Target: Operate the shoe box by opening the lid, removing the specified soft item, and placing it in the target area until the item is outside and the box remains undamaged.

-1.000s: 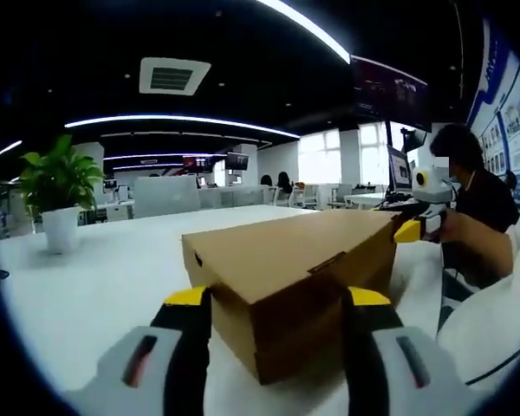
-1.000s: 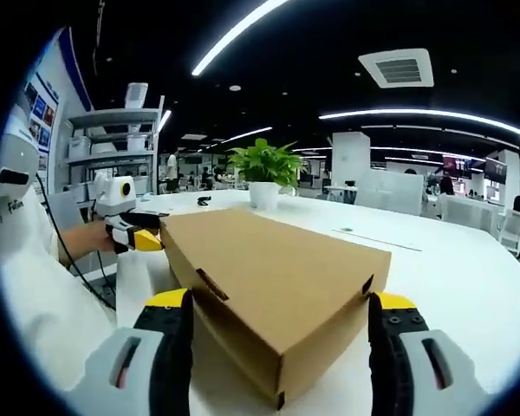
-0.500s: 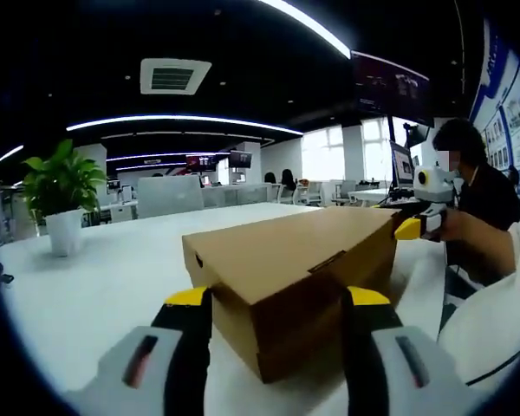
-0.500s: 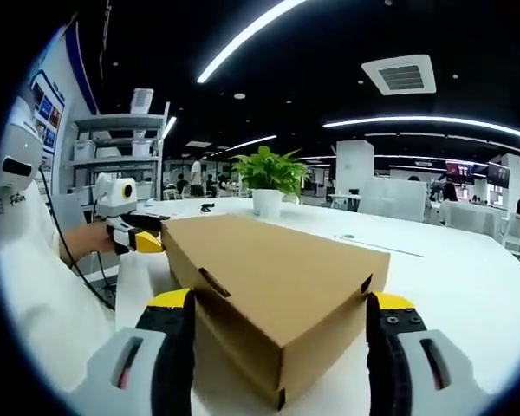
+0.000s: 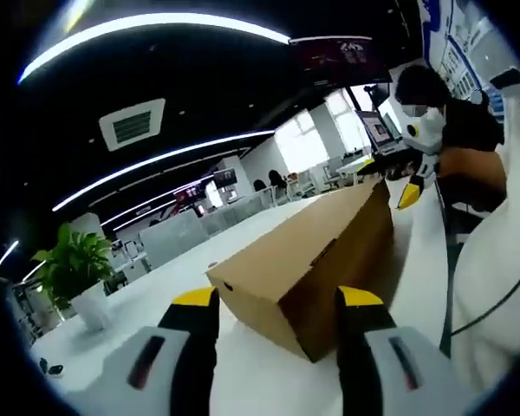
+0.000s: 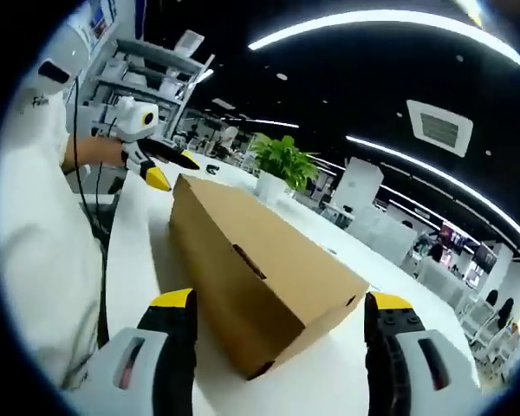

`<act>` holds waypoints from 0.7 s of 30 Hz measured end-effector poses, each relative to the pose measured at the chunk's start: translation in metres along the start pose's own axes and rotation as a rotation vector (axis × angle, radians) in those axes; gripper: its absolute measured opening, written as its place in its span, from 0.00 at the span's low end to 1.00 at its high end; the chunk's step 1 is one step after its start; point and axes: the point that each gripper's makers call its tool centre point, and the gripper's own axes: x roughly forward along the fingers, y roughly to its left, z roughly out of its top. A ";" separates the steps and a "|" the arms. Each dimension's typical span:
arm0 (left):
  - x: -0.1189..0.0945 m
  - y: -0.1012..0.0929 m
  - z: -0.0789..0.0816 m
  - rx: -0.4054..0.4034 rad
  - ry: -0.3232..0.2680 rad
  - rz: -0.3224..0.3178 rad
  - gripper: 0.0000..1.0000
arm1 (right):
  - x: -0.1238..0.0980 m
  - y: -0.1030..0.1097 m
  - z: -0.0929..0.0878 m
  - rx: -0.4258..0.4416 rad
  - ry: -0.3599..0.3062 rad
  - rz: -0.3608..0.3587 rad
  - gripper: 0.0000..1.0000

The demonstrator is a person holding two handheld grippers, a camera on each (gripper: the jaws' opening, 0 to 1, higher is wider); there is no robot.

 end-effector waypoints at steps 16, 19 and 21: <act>-0.006 -0.001 0.017 0.194 -0.012 0.074 0.54 | -0.014 -0.004 0.023 -0.213 -0.042 -0.054 0.69; -0.011 0.003 0.022 0.295 0.003 0.107 0.54 | -0.014 -0.002 0.025 -0.232 -0.039 -0.039 0.69; -0.013 0.006 0.026 0.428 0.028 0.126 0.53 | -0.015 -0.002 0.027 -0.274 -0.031 -0.027 0.69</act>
